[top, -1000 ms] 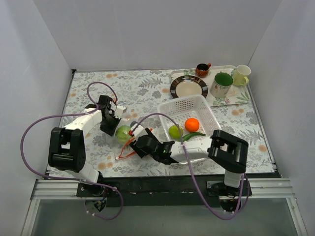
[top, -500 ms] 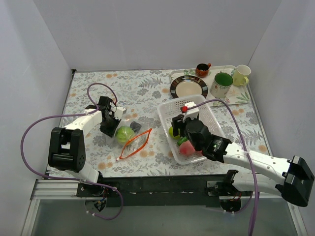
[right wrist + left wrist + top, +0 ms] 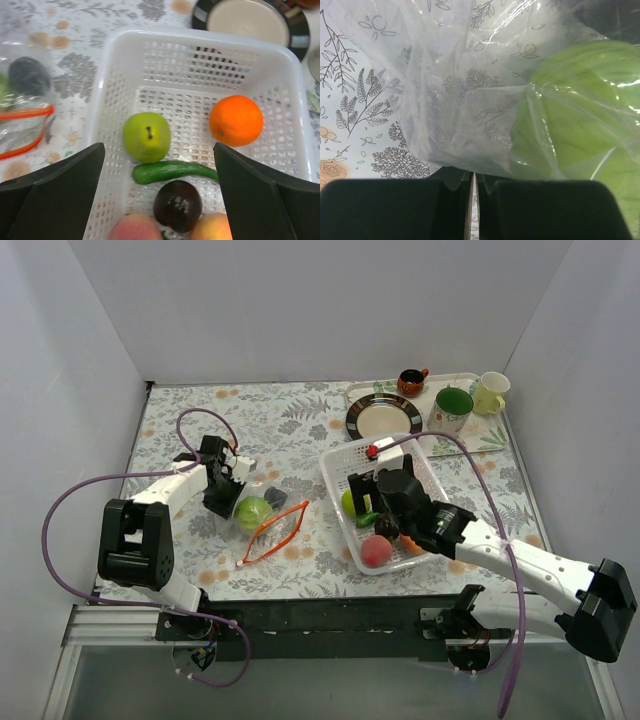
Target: Open the zip-top bag and remove the fake food
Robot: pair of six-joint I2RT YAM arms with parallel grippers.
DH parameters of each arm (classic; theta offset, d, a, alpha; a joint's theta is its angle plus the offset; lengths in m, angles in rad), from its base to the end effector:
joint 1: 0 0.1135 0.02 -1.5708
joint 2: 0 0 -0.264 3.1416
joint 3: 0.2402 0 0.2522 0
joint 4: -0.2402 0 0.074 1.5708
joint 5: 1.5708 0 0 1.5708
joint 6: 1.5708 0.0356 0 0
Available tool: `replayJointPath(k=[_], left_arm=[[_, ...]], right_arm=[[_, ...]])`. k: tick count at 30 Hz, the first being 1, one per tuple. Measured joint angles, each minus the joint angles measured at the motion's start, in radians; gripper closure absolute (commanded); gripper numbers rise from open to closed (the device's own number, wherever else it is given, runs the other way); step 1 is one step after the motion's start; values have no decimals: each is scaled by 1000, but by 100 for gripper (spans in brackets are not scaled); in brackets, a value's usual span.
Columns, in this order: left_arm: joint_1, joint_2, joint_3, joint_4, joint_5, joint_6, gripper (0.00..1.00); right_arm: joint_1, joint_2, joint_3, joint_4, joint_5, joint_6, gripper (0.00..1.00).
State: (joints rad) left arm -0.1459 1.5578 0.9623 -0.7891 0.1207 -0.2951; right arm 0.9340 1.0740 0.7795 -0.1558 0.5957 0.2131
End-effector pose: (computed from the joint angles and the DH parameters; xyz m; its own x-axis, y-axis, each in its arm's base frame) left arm 0.2697 -0.0440 0.1823 -0.9786 -0.1480 -0.1427 -0.1236 0.9782 -0.1671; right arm 0.1583 0.1804 0.2869 -0.3302 -0.1520 -0.9316 -0.3021 0.9520 -0.0483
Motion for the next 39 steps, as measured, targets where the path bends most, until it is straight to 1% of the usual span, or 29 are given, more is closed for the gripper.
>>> replayJointPath(k=[1, 3, 4, 5, 6, 8, 9, 10, 11, 12, 13, 15, 17, 21, 27, 34, 39], left_arm=[[0, 0, 0, 0, 0, 0, 100], [0, 0, 0, 0, 1, 0, 100], [0, 1, 0, 0, 3, 0, 100], [0, 2, 0, 0, 3, 0, 100], [0, 3, 2, 0, 5, -1, 100], [0, 8, 4, -1, 8, -1, 100], [0, 12, 6, -1, 10, -2, 100], [0, 15, 8, -1, 10, -4, 100], [0, 21, 13, -3, 11, -5, 100], [0, 26, 18, -3, 12, -7, 100], [0, 31, 21, -3, 12, -8, 100], [-1, 41, 28, -4, 12, -8, 100], [-2, 47, 33, -5, 12, -8, 100], [-3, 51, 37, -8, 10, -7, 100], [-4, 51, 37, -14, 10, 1, 100], [-4, 51, 37, -23, 10, 16, 100], [-4, 51, 37, -26, 3, 27, 100]], right_arm=[[15, -2, 12, 6, -16, -13, 3], [84, 1, 27, 24, -34, -42, 14], [143, 10, 34, 35, -52, -58, 18], [183, 24, 37, 46, -65, -66, 25], [244, 52, 43, 68, -81, -74, 28], [315, 119, 45, 117, -109, -83, 33], [350, 164, 45, 141, -127, -83, 33], [375, 212, 45, 161, -142, -83, 33], [394, 259, 45, 185, -160, -82, 30], [404, 304, 45, 206, -176, -82, 26], [410, 343, 45, 227, -189, -80, 17], [411, 409, 44, 285, -205, -82, 9], [407, 463, 48, 340, -208, -89, 5], [387, 583, 120, 412, -229, -106, 2], [334, 737, 268, 493, -266, -112, 2], [300, 893, 399, 502, -264, -129, 2], [298, 935, 438, 505, -258, -156, 2]])
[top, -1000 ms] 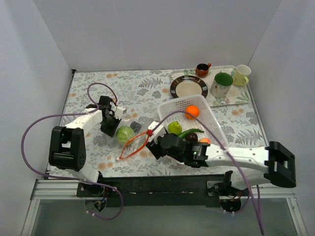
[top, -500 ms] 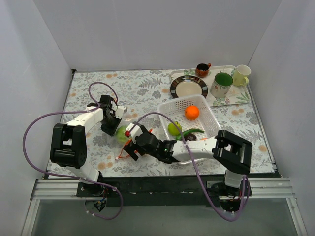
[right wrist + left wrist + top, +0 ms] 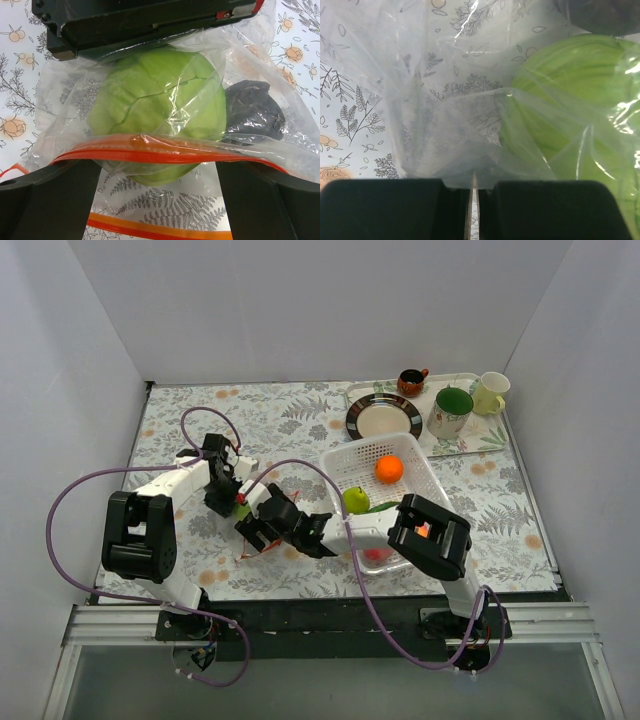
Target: Open the zip-top bag and remove the fake food
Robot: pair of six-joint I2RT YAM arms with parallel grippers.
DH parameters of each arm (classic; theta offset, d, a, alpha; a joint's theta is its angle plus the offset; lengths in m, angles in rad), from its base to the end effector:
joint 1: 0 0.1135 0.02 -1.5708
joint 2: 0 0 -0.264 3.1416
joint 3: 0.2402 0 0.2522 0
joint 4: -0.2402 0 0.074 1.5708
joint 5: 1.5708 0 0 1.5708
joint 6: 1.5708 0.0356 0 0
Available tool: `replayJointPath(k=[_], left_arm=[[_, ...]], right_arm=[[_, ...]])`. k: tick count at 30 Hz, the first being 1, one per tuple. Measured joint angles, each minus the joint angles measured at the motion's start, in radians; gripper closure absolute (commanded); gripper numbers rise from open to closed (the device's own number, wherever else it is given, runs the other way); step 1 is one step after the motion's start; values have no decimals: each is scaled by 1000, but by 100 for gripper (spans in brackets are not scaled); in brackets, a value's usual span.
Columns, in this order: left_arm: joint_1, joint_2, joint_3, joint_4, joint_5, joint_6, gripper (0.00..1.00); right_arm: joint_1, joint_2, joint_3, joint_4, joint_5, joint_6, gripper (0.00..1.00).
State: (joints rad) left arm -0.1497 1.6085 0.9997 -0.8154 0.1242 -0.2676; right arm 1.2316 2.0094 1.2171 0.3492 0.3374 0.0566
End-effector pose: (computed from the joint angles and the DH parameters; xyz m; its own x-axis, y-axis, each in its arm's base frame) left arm 0.2774 -0.0463 0.1783 -0.9873 -0.1164 -0.1085 -0.0987 0.9827 -0.1568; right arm 0.1589 0.4148 0.1741 -0.1871 -0.3699 -0.9100 -0.7810 0.6179 -0.0906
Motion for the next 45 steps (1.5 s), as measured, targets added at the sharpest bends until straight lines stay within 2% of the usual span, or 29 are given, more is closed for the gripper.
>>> replayJointPath(k=[12, 15, 16, 19, 27, 34, 45], left_arm=[[16, -1, 0, -4, -31, 11, 100], [16, -5, 0, -5, -32, 18, 100], [16, -7, -2, -5, -32, 18, 100], [13, -13, -6, -13, -23, 21, 100], [-10, -13, -36, -26, 3, 25, 100], [-10, -13, -37, -21, 8, 18, 100], [-12, -2, -15, -11, 0, -2, 100]], right_arm=[[-5, 69, 88, -9, -14, -19, 3], [-8, 69, 87, -8, -27, -14, 27], [-9, 67, 80, 0, -31, -13, 39], [-10, 42, 25, 51, -54, -7, 52], [0, -136, -186, 89, -105, 21, 52], [16, -367, -337, 33, -117, 46, 52], [27, -750, -451, -327, -102, 137, 52]])
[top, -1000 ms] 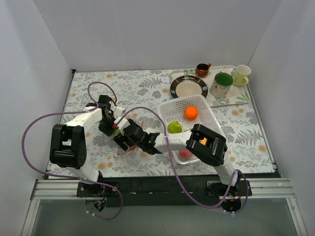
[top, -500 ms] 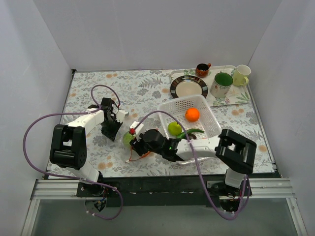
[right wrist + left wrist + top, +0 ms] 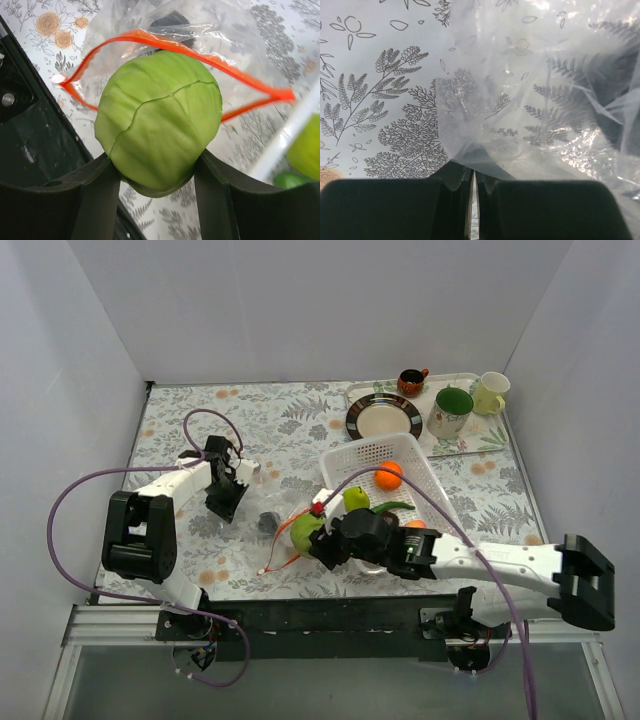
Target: Open the zip-top bag and remove the fake food
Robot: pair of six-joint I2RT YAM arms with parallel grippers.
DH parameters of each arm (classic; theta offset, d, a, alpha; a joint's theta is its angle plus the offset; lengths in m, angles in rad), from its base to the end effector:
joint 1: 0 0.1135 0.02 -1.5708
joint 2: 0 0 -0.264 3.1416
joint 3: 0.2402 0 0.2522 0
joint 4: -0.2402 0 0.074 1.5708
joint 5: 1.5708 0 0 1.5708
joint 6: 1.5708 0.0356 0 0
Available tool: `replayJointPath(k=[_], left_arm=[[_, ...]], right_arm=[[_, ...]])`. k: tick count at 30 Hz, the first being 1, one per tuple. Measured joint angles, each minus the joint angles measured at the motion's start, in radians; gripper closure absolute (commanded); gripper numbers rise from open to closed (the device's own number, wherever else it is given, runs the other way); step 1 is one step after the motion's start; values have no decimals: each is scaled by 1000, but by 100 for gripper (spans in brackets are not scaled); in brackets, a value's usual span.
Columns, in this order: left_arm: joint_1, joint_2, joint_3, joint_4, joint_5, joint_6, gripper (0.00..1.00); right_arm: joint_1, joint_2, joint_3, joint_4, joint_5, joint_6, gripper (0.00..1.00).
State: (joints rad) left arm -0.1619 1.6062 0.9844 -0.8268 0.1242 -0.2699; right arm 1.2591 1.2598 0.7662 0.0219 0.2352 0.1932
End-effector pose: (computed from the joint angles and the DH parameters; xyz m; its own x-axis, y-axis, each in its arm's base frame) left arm 0.2724 -0.0490 0.1749 -0.9907 -0.1063 -0.0847 -0.0926 0.9842 -0.1510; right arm 0.0938 0.2641 0.2523 -0.3023 -0.3293 -0.8946 -0.8191 0.5696 0.0671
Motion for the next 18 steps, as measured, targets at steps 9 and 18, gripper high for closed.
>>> replayJointPath(k=[9, 18], left_arm=[[0, 11, 29, -4, -9, -15, 100], [1, 0, 200, -116, 62, -37, 100]], right_arm=[[-26, -328, -20, -216, 261, 19, 55], [-290, -271, 31, -396, 507, 121, 2]])
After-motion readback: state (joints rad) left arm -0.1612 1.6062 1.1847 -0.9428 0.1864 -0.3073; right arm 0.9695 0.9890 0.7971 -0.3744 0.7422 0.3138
